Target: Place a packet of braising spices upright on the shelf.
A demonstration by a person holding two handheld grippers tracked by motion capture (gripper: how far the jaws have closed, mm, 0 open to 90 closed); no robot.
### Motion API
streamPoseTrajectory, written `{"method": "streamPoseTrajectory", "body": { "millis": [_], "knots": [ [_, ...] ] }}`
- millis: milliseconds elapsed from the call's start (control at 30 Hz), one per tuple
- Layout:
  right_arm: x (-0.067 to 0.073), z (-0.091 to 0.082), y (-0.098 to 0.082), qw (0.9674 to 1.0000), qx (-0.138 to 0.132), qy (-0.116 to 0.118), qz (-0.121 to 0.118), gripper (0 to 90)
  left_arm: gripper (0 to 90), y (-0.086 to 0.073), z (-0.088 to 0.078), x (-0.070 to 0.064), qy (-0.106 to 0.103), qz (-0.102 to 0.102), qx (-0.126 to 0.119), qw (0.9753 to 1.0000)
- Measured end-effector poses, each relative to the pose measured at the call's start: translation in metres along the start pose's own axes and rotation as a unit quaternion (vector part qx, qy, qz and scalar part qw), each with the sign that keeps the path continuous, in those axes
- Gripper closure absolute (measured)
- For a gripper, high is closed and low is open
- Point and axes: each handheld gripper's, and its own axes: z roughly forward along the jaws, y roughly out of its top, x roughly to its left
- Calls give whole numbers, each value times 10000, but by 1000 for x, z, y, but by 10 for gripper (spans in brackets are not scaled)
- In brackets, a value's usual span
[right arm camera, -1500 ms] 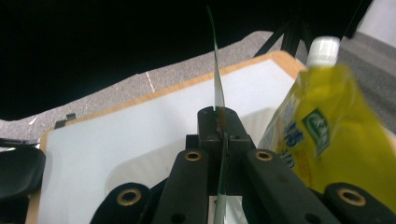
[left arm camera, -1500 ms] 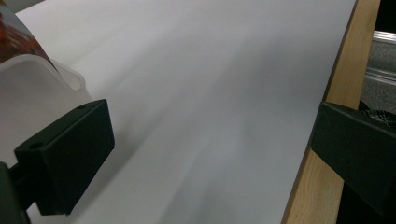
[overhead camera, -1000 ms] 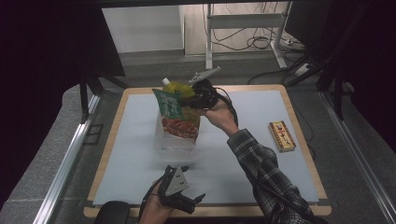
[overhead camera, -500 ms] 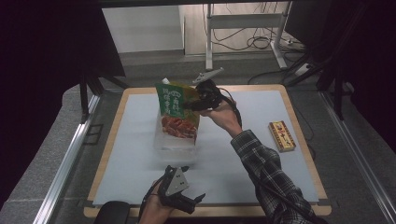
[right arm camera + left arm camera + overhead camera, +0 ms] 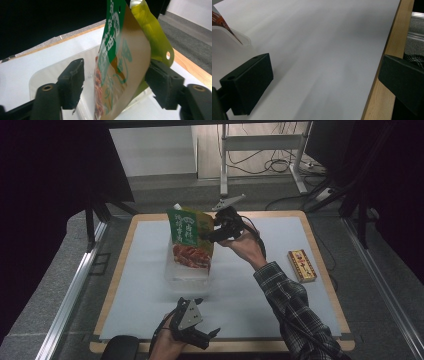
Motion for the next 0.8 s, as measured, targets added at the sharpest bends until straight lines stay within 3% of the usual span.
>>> {"method": "streamPoseTrajectory", "body": {
  "millis": [167,300,533,633,800],
  "knots": [
    [0,-2,-4,9999,8,19,117,224,0,0,0,0,-6,3,6,10000],
    [2,-5,-8,9999,-70,-146,59,154,0,0,1,0,-13,4,9,10000],
    [3,-10,-14,9988,-144,-441,163,106,0,0,1,-1,-13,12,19,10000],
    [2,-12,-16,9989,-115,-398,201,105,0,0,1,-1,-13,10,16,10000],
    [3,-16,-21,9994,-6,-330,-44,64,0,0,1,-1,-11,18,23,10000]
  ]
}}
